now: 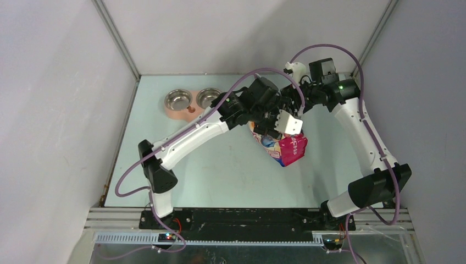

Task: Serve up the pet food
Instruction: Open the pet food bag at the center of the board.

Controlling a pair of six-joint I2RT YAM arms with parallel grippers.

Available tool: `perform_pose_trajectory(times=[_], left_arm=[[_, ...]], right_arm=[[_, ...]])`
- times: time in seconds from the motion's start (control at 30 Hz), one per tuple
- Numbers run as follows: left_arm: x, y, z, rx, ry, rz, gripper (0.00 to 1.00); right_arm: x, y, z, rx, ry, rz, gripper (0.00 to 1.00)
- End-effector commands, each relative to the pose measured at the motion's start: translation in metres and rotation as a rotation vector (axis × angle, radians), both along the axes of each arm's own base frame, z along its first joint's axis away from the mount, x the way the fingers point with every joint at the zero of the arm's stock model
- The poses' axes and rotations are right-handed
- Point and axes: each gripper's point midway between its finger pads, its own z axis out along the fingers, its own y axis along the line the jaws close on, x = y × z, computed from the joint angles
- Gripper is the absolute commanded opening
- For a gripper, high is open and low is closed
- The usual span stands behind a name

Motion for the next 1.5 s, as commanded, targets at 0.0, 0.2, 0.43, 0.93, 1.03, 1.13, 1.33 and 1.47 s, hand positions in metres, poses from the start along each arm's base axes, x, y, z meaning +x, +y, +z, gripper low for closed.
perform_pose_trajectory(times=[0.0,0.2,0.43,0.93,1.03,1.13,1.33,1.47], left_arm=[[0.010,-0.003,0.008,-0.035,-0.020,-0.014,0.82],[0.021,-0.002,0.002,-0.022,-0.023,-0.007,0.62],[0.031,-0.002,-0.009,0.003,-0.029,0.025,0.48],[0.027,0.009,0.008,0.039,-0.037,0.024,0.00],[0.019,0.018,0.023,0.034,-0.039,0.006,0.00],[0.010,0.027,0.036,0.025,-0.043,-0.016,0.00],[-0.003,0.047,0.047,0.053,-0.035,-0.053,0.00],[0.005,0.049,0.072,-0.024,-0.060,-0.023,0.00]], right_arm=[[-0.011,0.008,0.012,0.069,0.004,0.034,0.62],[-0.013,0.008,0.011,0.076,0.013,0.040,0.60],[-0.014,0.009,0.012,0.087,0.016,0.047,0.53],[0.013,-0.005,0.028,0.023,-0.071,-0.057,0.26],[0.024,-0.009,0.038,0.009,-0.100,-0.090,0.04],[0.034,-0.015,0.051,0.010,-0.136,-0.126,0.00],[0.063,-0.031,0.096,0.045,-0.268,-0.227,0.00],[0.075,-0.038,0.115,0.074,-0.322,-0.255,0.00]])
